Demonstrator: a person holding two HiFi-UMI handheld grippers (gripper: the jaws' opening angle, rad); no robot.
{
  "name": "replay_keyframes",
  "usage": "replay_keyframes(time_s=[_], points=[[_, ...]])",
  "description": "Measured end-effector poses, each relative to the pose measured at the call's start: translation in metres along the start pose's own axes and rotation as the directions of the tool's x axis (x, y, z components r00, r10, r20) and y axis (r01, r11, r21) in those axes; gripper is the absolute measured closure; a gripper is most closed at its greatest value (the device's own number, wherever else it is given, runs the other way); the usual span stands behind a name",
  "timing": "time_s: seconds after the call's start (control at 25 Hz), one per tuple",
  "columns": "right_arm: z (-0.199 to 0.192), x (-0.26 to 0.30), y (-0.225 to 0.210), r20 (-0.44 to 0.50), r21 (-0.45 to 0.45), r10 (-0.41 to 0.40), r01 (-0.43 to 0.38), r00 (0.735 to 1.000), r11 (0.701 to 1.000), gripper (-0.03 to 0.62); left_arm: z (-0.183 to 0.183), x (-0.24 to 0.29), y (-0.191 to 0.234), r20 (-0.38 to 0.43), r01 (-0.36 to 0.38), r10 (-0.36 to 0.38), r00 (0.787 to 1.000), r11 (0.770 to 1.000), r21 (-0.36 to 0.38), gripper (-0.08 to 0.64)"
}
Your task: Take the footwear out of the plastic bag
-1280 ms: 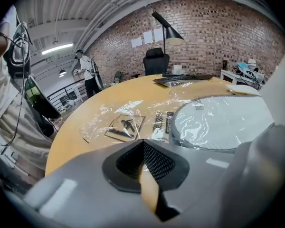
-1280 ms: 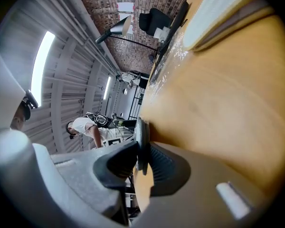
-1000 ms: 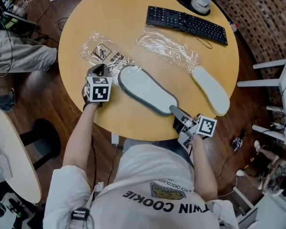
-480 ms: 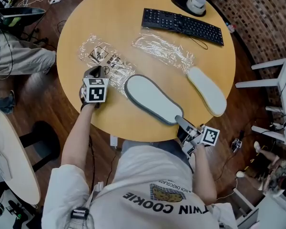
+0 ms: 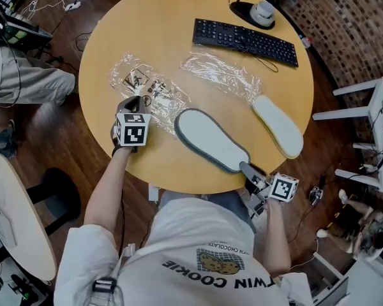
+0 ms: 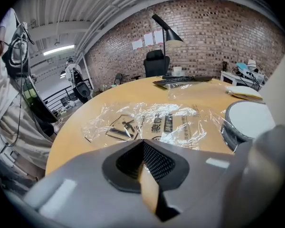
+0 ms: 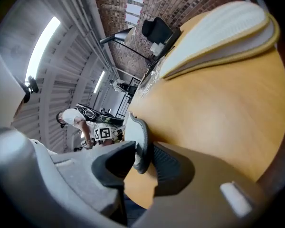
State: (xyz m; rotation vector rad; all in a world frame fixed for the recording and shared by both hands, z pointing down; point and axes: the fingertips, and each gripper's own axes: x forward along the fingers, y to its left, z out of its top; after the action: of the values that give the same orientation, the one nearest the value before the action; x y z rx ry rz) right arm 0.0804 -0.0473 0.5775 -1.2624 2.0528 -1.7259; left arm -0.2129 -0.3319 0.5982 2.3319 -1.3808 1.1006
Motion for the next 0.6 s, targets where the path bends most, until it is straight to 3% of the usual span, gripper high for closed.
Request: replay_keyframes(time_s=[0.16,0.28,0.48,0.6], points=[[0.0,0.003,-0.001,-0.009,-0.047,-0.074,0.073,0.997,0.996,0.415,0.009,-0.017,-0.004,0.063,0.011,-0.009,0.998,1.0,-0.021,0.552],[0.0,-0.002,-0.009,-0.042,-0.113,-0.147,0.142,0.988,0.983,0.411,0.022,-0.036,-0.021,0.115,0.016,-0.011,0.993,0.999,-0.041,0.552],[0.018,-0.013,-0.02,-0.078,-0.335,-0.255,0.216,0.964,0.917,0.393,0.046,-0.072,-0.069,0.185,0.001,0.023,0.982,0.992,-0.125,0.552],[0.026,-0.019,-0.024,-0.073,-0.437,-0.278,0.219,0.958,0.872,0.39,0.053,-0.097,-0.102,0.211,-0.018,0.058,0.976,0.983,-0.183,0.552]])
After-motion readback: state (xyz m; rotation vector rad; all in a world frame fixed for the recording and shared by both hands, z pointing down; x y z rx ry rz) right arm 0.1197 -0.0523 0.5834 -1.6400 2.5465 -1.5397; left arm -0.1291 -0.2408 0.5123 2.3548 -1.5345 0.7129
